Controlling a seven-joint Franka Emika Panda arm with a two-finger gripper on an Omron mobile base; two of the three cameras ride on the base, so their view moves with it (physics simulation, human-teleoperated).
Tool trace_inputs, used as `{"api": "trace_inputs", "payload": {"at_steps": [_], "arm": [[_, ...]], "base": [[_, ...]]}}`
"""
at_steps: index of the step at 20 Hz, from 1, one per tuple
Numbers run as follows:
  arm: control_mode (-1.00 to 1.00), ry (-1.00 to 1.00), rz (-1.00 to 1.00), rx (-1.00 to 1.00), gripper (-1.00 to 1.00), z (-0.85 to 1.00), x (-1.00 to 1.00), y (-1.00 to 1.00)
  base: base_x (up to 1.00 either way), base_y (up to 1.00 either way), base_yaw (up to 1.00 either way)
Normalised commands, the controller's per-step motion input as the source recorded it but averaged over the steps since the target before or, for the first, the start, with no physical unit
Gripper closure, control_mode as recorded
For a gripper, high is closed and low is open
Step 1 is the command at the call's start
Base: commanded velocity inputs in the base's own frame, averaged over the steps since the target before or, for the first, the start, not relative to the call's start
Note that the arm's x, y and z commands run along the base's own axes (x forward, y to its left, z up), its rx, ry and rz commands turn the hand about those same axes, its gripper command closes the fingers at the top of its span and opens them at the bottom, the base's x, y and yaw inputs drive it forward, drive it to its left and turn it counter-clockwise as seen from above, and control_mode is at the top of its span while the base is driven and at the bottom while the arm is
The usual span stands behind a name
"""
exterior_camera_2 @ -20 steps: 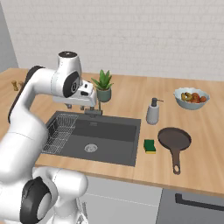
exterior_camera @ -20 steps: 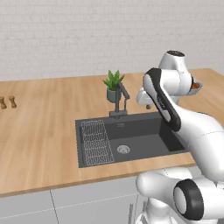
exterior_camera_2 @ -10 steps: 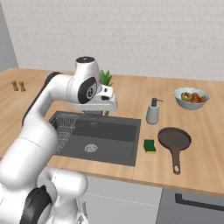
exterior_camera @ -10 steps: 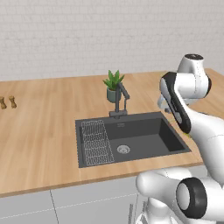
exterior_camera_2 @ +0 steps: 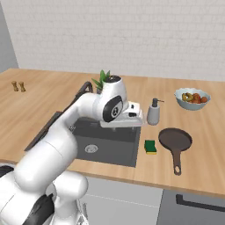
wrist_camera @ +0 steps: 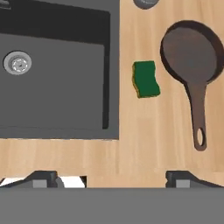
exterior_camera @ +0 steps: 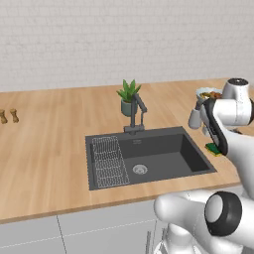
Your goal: Pick the pan and sponge and place them into the sink. Then turn on the water.
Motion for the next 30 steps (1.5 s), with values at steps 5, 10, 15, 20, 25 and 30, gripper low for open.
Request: {"api": "trace_inputs", "payload": {"at_steps": [5,10,15,20,25,30], "arm": [[-1.00,0.09,-0.22,0.00,-1.00,-0.45,0.09,-1.00],[-1.00,0.06,-0.19,0.06,-1.00,-0.33,0.02,-1.00],[-1.00,0.00,-0.05,0.19,-1.00,-0.41,0.00,-0.99],[-1.00,0.00,0.00,0.13,-1.00,-0.57,0.02,-0.59],[-1.00,0.00,0.00,0.05,-1.00,-0.33,0.08,-0.38],[-1.00,0.00,0.02,0.00,-1.00,-0.39,0.13,-0.10]], "base": [[0.00,0.00,0.00],[0.00,0.00,0.00],[0.00,0.00,0.00],[0.00,0.00,0.00],[0.00,0.00,0.00],[0.00,0.00,0.00]]}}
